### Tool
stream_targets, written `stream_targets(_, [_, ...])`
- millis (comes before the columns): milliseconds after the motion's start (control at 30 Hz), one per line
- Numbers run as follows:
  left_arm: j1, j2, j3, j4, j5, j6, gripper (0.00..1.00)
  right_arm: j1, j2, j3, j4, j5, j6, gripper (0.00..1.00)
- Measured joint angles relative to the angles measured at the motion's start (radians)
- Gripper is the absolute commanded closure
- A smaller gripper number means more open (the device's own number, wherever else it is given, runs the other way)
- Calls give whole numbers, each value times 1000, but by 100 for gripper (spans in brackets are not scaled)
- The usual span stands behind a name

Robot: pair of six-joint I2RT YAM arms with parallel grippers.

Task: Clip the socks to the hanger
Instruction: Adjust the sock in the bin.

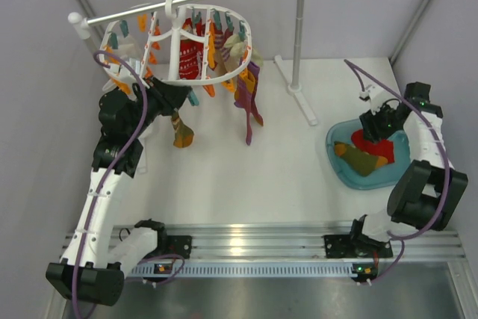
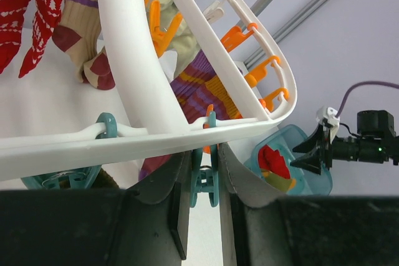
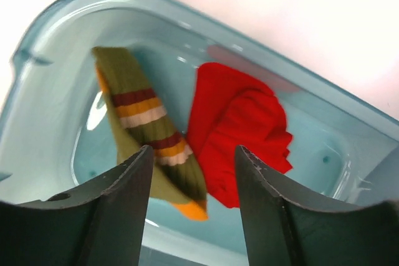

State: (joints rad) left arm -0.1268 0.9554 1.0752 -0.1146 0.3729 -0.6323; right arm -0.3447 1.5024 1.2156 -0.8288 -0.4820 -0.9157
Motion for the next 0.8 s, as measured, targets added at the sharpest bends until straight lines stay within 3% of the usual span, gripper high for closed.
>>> stream_targets(333, [0,0,0,-6,-2,6,100,115,-84,-184,-89,-6,-156,57])
stream_targets(800, [2,-5,0,-15,-9,8,100,179,-84,-235,29,11,-101,56])
